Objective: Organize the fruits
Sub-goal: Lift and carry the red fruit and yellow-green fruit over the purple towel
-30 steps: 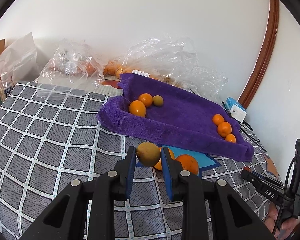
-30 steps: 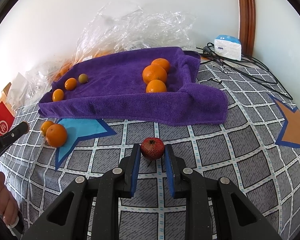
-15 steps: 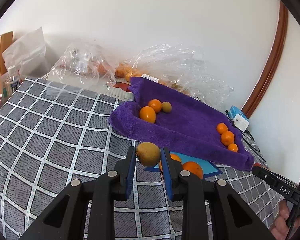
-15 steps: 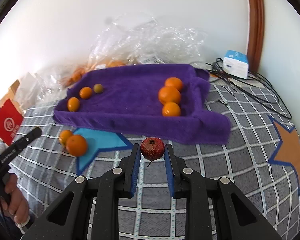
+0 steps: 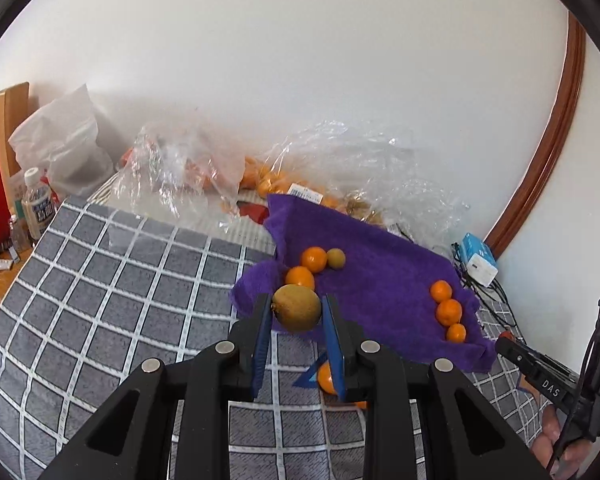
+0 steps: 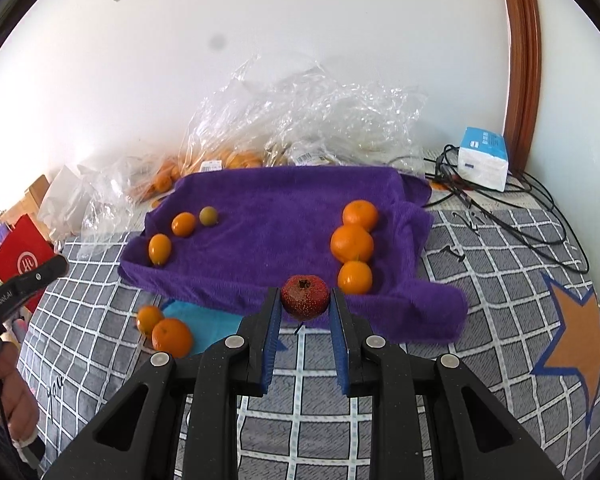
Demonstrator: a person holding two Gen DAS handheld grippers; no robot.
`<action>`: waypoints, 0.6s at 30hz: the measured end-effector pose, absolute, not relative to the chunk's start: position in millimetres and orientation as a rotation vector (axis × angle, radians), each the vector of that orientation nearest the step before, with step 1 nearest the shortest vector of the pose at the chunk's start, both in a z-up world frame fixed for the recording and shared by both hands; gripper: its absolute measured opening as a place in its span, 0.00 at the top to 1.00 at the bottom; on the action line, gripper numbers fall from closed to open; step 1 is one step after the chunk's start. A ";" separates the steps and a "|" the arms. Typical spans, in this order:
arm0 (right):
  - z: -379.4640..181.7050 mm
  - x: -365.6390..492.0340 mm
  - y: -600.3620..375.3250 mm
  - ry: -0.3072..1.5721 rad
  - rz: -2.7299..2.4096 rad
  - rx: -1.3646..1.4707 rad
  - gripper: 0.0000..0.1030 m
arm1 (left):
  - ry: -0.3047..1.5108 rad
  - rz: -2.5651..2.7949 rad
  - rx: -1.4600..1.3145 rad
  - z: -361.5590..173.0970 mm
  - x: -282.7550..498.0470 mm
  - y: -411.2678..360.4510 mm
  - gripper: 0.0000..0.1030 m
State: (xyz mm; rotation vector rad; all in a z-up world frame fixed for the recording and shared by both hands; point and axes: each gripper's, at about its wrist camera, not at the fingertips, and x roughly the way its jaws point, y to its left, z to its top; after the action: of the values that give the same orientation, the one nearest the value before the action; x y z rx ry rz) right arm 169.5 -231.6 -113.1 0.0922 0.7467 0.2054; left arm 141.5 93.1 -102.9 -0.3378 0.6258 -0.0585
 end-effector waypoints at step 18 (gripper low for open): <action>-96.4 209.2 -240.5 0.711 0.191 0.092 0.77 | 0.656 -0.092 -0.336 -83.3 190.7 78.3 0.76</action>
State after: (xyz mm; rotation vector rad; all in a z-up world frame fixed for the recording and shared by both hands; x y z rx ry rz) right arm 209.2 -240.5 -96.4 0.0919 0.7107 0.1910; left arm 190.7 78.3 -83.3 -0.3359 0.6562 -0.0917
